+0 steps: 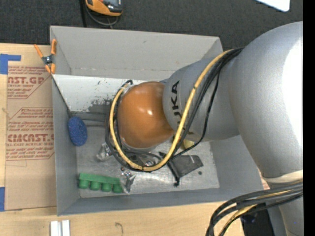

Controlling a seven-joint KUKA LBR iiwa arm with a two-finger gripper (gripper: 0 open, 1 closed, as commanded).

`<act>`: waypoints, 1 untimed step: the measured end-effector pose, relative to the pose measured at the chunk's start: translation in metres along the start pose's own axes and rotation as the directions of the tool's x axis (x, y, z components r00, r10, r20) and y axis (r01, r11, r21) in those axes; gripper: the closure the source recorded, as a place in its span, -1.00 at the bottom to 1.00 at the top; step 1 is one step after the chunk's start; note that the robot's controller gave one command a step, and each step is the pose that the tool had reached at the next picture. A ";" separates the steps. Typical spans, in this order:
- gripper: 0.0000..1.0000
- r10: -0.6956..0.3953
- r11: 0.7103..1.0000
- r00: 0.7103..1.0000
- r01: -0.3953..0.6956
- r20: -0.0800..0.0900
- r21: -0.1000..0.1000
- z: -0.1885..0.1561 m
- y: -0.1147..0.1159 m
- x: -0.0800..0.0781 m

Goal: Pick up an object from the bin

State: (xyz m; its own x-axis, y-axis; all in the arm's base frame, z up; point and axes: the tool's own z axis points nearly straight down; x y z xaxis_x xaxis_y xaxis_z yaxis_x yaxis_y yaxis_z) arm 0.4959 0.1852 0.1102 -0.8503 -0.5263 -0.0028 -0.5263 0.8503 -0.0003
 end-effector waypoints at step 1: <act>1.00 -0.400 0.917 0.917 0.400 -0.001 0.002 0.025 0.015 0.006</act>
Offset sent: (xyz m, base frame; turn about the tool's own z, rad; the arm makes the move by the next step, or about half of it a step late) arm 0.0000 0.0000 0.0000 0.0000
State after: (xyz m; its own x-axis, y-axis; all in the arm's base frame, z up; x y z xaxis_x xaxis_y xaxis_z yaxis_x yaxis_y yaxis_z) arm 0.4827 0.1946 0.0853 -0.5689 -0.8224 -0.0011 -0.8224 0.5689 -0.0036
